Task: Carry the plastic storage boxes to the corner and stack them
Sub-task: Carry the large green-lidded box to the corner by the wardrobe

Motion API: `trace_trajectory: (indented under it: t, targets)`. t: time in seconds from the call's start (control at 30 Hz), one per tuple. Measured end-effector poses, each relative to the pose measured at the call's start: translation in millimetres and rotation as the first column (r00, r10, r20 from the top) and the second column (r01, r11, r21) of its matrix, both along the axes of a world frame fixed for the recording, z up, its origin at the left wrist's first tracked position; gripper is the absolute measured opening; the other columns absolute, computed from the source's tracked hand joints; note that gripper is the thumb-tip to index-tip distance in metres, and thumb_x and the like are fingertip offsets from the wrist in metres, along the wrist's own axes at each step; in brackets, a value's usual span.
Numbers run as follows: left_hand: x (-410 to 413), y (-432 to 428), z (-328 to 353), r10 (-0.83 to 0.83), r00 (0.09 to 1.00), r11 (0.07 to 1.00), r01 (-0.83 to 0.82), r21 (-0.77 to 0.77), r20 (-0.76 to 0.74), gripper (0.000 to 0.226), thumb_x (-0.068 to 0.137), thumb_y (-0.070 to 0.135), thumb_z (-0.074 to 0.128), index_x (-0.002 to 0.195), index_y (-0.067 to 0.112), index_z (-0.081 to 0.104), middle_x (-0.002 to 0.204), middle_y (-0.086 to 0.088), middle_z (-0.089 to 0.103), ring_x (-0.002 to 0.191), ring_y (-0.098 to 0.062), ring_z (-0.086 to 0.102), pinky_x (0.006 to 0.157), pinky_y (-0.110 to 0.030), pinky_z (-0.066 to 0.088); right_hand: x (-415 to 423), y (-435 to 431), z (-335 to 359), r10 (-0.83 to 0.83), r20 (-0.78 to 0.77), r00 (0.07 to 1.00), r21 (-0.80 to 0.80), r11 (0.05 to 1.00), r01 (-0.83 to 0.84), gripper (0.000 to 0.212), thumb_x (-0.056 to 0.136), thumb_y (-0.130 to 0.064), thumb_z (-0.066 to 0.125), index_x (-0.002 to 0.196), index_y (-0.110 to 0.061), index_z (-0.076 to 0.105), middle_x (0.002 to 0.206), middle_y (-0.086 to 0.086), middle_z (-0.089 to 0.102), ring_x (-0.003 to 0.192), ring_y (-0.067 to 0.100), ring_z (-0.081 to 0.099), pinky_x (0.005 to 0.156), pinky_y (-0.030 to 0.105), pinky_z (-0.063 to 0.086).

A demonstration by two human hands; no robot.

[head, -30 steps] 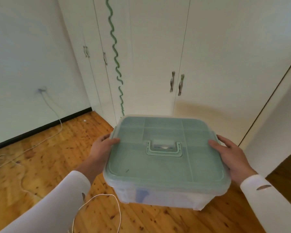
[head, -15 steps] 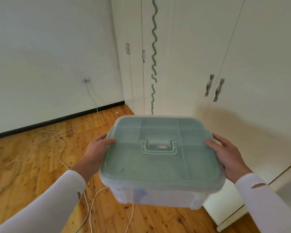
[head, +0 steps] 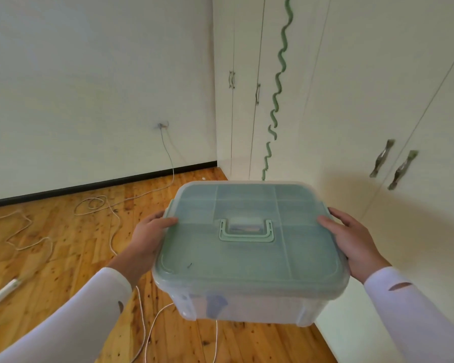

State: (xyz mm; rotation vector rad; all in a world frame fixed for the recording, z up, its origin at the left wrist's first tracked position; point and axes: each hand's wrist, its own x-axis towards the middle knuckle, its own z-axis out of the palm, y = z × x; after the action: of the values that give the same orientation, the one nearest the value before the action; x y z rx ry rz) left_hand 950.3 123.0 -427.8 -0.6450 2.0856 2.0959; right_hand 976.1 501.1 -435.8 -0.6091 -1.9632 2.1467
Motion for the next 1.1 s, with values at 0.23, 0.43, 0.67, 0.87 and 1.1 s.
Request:
trace_trajectory:
  t: [0.23, 0.43, 0.67, 0.87, 1.1]
  targets:
    - [-72.2, -37.1, -2.9, 0.062, 0.998, 0.998, -0.062, 0.033, 0.02, 0.042, 0.086, 0.019, 0.068, 0.125, 0.029, 0.06, 0.102, -0.004, 0.071, 0.086, -0.028, 0.072, 0.054, -0.039, 0.06, -90.1, -34.4, 3.7, 0.055, 0.022, 0.998, 0.027, 0.998, -0.056, 0.047, 0.077, -0.022, 0.078, 0.123, -0.027, 0.065, 0.099, 0.0, 0.075, 0.088, 0.023, 0.072, 0.08, 0.039, 0.055]
    - [-142.0, -76.1, -4.6, 0.111, 0.994, 0.992, -0.111, 0.057, 0.005, 0.051, 0.086, 0.021, 0.069, 0.134, 0.028, 0.055, 0.11, -0.006, 0.067, 0.094, -0.03, 0.068, 0.074, -0.049, 0.06, -169.2, -71.9, 9.5, 0.088, 0.01, 0.996, 0.055, 0.995, -0.088, 0.045, 0.077, -0.021, 0.078, 0.12, -0.027, 0.066, 0.109, 0.002, 0.072, 0.092, 0.025, 0.071, 0.084, 0.041, 0.055]
    - [-194.1, -105.1, -6.0, 0.157, 0.988, 0.985, -0.157, 0.066, 0.005, 0.05, 0.086, 0.02, 0.069, 0.133, 0.029, 0.055, 0.108, -0.004, 0.067, 0.092, -0.029, 0.069, 0.068, -0.047, 0.061, -241.0, -102.3, 6.4, 0.132, 0.013, 0.991, 0.078, 0.988, -0.132, 0.045, 0.076, -0.022, 0.078, 0.119, -0.027, 0.066, 0.113, 0.004, 0.07, 0.095, 0.027, 0.069, 0.089, 0.047, 0.054]
    - [-236.2, -121.9, -10.3, 0.19, 0.982, 0.979, -0.191, 0.067, 0.024, 0.051, 0.087, 0.02, 0.069, 0.134, 0.031, 0.054, 0.108, -0.004, 0.067, 0.091, -0.029, 0.069, 0.064, -0.046, 0.061, -301.0, -120.3, -2.3, 0.166, 0.022, 0.986, 0.074, 0.983, -0.168, 0.037, 0.075, -0.024, 0.08, 0.109, -0.034, 0.068, 0.112, -0.001, 0.07, 0.093, 0.023, 0.07, 0.081, 0.039, 0.055]
    - [-307.6, -134.8, -21.5, 0.265, 0.964, 0.962, -0.267, 0.058, 0.035, 0.048, 0.085, 0.019, 0.069, 0.13, 0.031, 0.056, 0.108, -0.004, 0.068, 0.091, -0.03, 0.069, 0.063, -0.045, 0.061, -395.4, -135.1, -20.1, 0.222, 0.05, 0.974, 0.043, 0.974, -0.224, 0.045, 0.074, -0.027, 0.08, 0.116, -0.034, 0.066, 0.113, 0.0, 0.069, 0.094, 0.023, 0.069, 0.073, 0.033, 0.054]
